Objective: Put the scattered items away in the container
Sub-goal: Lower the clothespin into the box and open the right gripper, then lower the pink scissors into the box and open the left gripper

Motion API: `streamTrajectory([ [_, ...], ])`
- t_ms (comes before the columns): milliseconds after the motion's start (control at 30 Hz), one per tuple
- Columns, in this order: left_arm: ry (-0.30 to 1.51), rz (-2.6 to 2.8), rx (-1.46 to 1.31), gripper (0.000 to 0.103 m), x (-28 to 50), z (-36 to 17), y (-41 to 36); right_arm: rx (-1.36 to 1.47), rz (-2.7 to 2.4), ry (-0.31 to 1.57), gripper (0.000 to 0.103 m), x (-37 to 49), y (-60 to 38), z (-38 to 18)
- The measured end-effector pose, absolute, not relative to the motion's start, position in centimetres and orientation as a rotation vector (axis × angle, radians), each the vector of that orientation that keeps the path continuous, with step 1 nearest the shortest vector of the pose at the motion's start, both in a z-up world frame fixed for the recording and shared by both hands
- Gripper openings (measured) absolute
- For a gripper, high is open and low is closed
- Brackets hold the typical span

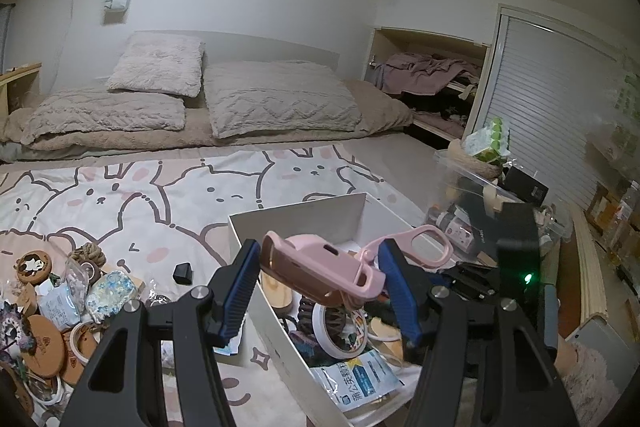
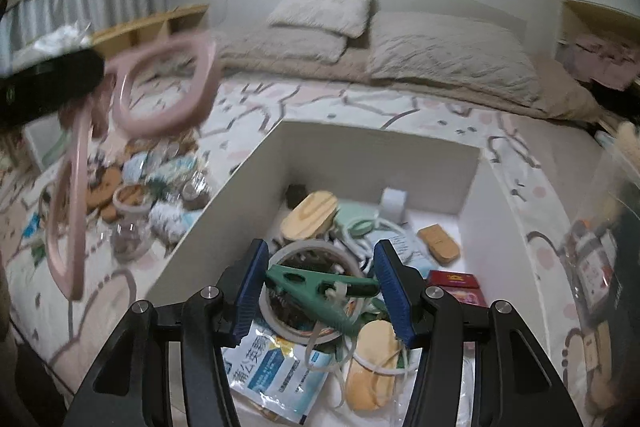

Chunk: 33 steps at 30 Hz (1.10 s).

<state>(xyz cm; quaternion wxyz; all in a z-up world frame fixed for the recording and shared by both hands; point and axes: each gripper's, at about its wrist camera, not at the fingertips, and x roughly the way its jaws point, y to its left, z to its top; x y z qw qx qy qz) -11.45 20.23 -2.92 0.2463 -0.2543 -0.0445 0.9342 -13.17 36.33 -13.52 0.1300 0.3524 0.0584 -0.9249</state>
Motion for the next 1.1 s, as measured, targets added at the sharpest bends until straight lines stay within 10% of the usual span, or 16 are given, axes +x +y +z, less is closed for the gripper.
streamTrajectory([
  [100, -0.123, 2.557, -0.700, 0.061, -11.8, -3.2, 20.3, 0.997, -2.717, 0.176, 0.101, -13.2, 36.5, -13.8],
  [1100, -0.163, 2.522, -0.762, 0.061, -14.0, -4.9, 23.6, 1.025, -2.598, 0.429, 0.102, -10.1, 40.6, -11.6],
])
